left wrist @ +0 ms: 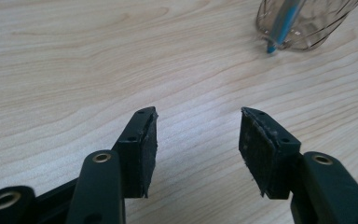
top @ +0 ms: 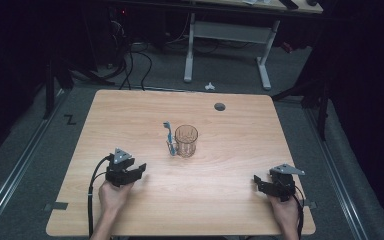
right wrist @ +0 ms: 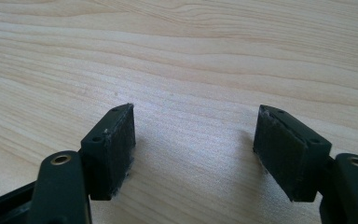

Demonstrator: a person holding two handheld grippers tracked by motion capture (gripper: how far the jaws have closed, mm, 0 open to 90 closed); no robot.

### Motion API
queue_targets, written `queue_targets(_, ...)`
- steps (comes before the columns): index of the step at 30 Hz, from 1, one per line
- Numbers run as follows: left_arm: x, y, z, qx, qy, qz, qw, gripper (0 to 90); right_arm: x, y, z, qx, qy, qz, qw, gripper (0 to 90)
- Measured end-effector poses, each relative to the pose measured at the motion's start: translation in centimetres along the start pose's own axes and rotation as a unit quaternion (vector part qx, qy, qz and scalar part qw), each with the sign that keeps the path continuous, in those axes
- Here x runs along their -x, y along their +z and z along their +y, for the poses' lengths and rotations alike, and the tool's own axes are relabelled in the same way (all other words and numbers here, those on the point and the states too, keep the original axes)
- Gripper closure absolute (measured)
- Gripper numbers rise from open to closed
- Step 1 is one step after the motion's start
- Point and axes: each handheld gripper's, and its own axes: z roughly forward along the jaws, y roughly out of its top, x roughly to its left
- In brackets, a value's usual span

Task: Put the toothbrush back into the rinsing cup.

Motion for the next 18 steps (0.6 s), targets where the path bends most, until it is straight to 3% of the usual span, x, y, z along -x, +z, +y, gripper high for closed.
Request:
queue_targets(8, 0.2, 1.0, -1.1, -0.003, 0.011, 0.034, 0.9994, 45.7, 0.0, 0.0, 0.0, 0.0, 0.0, 0.0, 1.0, 29.7)
queue_targets(12, 0.4, 1.1, -1.0, -0.008, 0.023, 0.042, 0.9989, 43.9, 0.0, 0.0, 0.0, 0.0, 0.0, 0.0, 1.0, 29.7)
queue_targets(18, 0.5, 1.1, -1.1, -0.01, 0.021, 0.038, 0.999, 37.5, 0.0, 0.0, 0.0, 0.0, 0.0, 0.0, 1.0, 29.7)
